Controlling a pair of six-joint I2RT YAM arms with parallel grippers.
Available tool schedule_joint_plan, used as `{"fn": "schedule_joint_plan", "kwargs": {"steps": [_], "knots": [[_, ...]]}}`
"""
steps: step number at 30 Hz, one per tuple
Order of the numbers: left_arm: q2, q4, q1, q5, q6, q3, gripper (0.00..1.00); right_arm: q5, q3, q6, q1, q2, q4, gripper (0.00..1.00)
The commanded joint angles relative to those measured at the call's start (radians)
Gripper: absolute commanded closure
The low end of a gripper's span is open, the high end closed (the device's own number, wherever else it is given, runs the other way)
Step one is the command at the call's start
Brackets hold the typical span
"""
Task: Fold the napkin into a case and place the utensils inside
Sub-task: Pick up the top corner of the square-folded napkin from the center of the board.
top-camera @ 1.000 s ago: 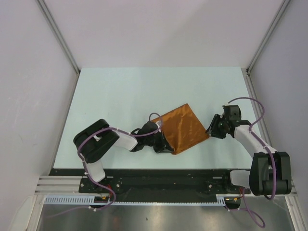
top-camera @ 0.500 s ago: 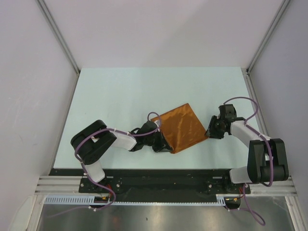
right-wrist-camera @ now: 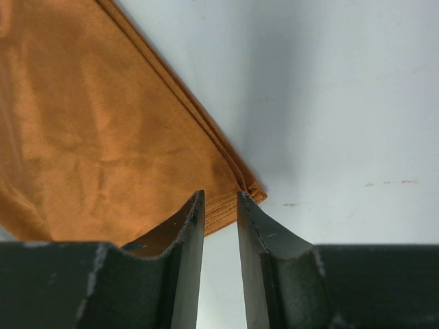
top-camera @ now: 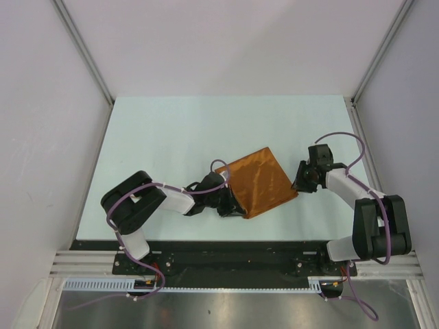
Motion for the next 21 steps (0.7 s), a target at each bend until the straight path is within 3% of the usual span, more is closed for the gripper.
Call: {"fn": "schedule_joint_plan", "kwargs": {"steps": [1, 21], "knots": [[0.019, -0.011, 0.003, -0.005, 0.031, 0.002, 1.00, 0.038, 0.029, -0.003, 0.002, 0.023, 0.013, 0.70], [0.028, 0.006, 0.003, 0.009, 0.026, -0.009, 0.99, 0.018, 0.024, -0.003, -0.006, 0.072, 0.042, 0.73]]}}
